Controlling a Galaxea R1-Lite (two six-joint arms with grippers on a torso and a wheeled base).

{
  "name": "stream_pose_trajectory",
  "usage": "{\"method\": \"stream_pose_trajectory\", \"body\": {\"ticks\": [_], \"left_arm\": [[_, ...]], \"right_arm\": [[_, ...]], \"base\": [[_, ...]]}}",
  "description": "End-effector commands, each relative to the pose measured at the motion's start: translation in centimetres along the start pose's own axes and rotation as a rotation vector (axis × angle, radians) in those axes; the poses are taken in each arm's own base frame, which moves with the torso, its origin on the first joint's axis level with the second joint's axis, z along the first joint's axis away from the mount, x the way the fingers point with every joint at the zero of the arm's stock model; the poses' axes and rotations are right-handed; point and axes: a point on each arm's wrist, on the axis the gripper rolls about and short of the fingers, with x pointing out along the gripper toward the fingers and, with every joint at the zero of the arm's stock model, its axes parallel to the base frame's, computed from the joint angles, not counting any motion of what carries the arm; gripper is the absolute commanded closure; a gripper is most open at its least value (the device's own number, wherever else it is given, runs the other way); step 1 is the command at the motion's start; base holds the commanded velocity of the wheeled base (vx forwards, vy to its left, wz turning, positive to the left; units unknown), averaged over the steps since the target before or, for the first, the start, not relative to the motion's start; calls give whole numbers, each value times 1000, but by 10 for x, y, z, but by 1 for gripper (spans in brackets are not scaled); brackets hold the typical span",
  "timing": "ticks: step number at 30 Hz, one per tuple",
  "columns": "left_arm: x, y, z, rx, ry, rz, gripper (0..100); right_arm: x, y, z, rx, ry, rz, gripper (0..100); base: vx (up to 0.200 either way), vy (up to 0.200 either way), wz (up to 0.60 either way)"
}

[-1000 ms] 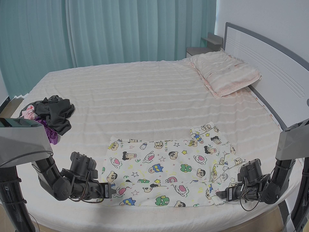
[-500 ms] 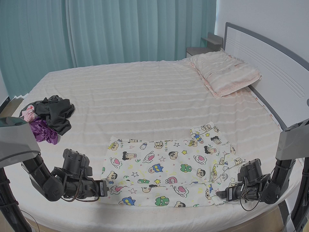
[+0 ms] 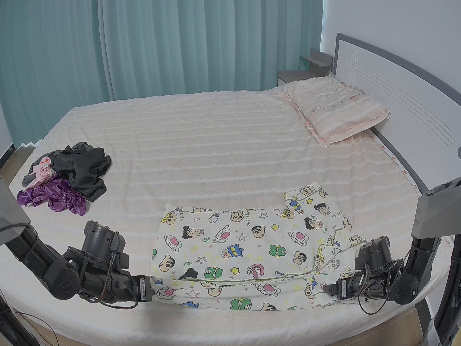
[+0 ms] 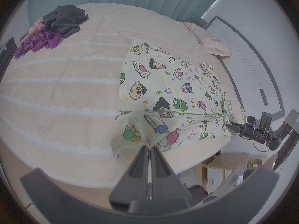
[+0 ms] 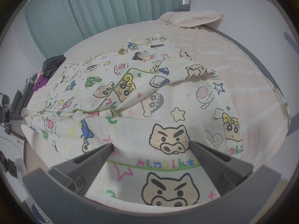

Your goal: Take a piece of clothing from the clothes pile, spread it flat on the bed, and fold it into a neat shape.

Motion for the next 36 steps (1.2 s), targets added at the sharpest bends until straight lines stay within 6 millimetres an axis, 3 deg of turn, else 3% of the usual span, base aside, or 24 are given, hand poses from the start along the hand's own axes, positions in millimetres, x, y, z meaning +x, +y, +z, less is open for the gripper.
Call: {"method": "stream_pose_trajectory", "body": {"ticks": [1,9,17,28,36], "left_arm": [[-8,-2,0,1,13,1,100],[8,-4,8,-40,67,21,100],[27,-2,39,-195,17,22,100],[54,9,45,-268,48,67,100],[60,14,51,-304,45,73,100]], "right_arm": [[0,0,0,2,-1,0,0],[-1,0,1,2,-4,0,0],[-1,0,1,4,-7,0,0],[0,-1,2,7,-9,0,0],[-6,0,8,40,-64,34,0]], "base": [[0,0,0],[0,0,0],[0,0,0],[0,0,0],[0,0,0]]}}
